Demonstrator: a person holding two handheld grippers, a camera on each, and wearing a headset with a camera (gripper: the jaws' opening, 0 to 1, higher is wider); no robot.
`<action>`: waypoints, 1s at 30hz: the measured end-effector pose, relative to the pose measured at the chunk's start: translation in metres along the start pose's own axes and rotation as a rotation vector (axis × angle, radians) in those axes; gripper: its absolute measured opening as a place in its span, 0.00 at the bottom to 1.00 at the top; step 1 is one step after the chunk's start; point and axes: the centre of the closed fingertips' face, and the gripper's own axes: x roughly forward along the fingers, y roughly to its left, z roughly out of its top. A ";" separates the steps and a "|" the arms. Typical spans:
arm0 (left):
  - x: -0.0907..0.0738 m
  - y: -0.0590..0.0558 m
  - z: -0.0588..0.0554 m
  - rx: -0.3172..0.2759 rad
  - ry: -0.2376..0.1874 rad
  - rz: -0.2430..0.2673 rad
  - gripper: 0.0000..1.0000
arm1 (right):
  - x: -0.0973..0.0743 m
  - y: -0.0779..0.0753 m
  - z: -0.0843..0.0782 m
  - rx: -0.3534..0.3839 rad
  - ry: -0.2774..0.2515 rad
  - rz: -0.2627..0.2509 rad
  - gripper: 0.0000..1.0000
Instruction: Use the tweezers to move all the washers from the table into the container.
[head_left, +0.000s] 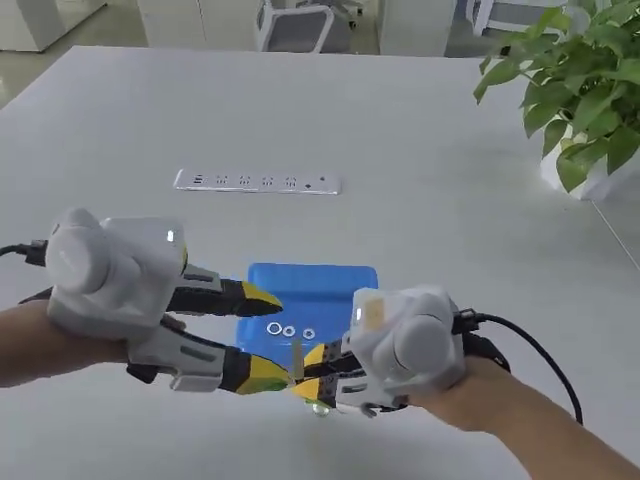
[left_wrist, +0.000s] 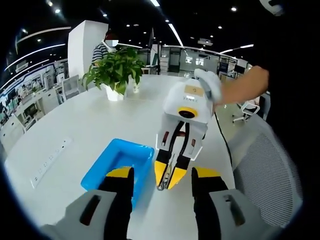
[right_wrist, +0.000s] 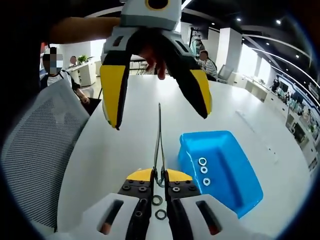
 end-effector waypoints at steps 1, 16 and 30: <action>-0.002 -0.001 0.000 -0.002 -0.005 0.006 0.56 | -0.001 -0.001 0.002 -0.002 0.000 0.000 0.09; -0.023 0.000 -0.014 -0.031 0.019 0.086 0.83 | -0.021 -0.014 0.032 -0.035 -0.027 -0.014 0.09; -0.028 0.003 -0.016 -0.063 0.010 0.122 0.99 | -0.031 -0.039 0.047 -0.072 -0.061 -0.021 0.09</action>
